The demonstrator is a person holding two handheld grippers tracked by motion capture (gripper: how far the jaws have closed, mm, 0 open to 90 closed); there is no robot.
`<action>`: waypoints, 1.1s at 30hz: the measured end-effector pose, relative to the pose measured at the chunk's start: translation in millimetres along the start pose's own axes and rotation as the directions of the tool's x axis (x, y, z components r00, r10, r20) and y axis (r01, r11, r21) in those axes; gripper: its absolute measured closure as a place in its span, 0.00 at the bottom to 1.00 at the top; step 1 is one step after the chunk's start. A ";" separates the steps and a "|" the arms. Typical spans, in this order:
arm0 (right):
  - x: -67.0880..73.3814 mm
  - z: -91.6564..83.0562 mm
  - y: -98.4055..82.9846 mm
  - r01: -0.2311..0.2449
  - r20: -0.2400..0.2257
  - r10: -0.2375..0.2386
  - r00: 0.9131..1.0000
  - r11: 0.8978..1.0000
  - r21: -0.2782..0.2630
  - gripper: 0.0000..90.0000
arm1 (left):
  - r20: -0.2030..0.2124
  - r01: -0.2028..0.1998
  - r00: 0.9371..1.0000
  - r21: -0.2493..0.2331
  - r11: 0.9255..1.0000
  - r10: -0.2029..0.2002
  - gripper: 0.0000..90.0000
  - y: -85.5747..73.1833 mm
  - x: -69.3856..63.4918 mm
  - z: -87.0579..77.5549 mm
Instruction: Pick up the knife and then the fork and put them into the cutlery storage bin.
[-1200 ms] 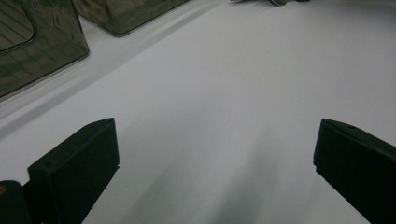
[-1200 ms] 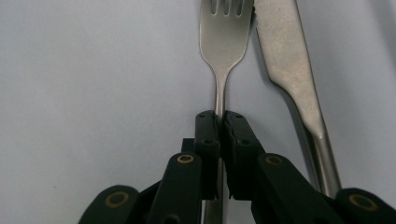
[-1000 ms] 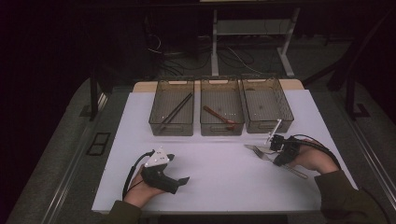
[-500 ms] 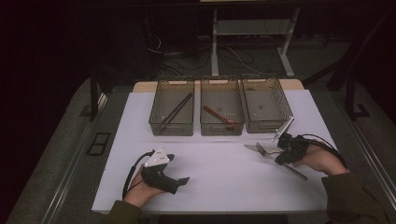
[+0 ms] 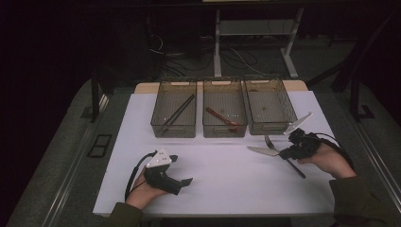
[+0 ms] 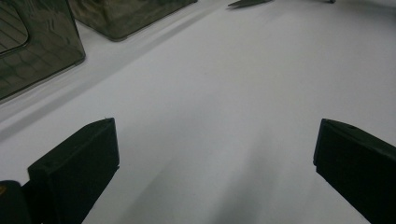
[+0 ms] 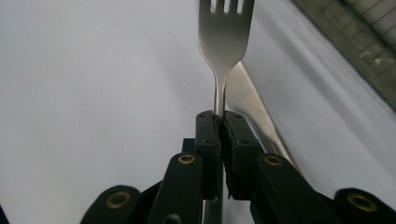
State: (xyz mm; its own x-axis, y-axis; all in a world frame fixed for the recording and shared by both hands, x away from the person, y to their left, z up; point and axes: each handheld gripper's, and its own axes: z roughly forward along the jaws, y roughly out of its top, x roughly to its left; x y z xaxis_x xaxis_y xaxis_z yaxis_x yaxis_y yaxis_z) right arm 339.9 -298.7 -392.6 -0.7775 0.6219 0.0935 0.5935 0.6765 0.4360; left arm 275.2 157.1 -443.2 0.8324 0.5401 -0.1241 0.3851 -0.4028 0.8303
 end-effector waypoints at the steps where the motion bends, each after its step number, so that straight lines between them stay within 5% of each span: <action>1: -0.9 -1.2 -0.5 -0.005 0.001 0.005 1.000 1.000 -0.011 0.93 | 0.000 0.003 1.000 0.000 1.000 -0.003 0.00 0.0 -0.4 0.0; 9: -5.7 -10.0 -2.5 -0.043 -0.018 0.041 0.999 0.994 -0.101 0.93 | 0.007 0.014 1.000 -0.008 1.000 -0.013 0.00 0.2 1.0 -0.5; 16: -5.2 -16.8 -7.1 -0.076 -0.015 0.075 0.997 0.979 -0.189 0.93 | 0.006 0.009 1.000 -0.021 1.000 -0.009 0.00 2.1 -2.0 -2.1; 27: -12.3 -26.0 -12.3 -0.118 -0.007 0.123 0.992 0.938 -0.327 0.93 | 0.005 0.009 1.000 -0.020 1.000 -0.009 0.00 1.7 -1.4 -1.9; 33: -16.6 -34.0 -14.3 -0.135 0.008 0.152 0.988 0.896 -0.422 0.93 | 0.004 0.007 1.000 -0.018 1.000 -0.007 0.00 2.0 -1.9 -1.5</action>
State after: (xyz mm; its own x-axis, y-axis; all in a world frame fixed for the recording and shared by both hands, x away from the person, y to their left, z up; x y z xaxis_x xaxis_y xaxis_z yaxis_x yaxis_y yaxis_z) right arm 337.3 -332.0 -369.9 -0.6764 0.7207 0.1521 0.5491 0.3557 0.7563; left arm 273.8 156.4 -440.5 0.8315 0.5397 -0.1320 0.3837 -0.3860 0.8389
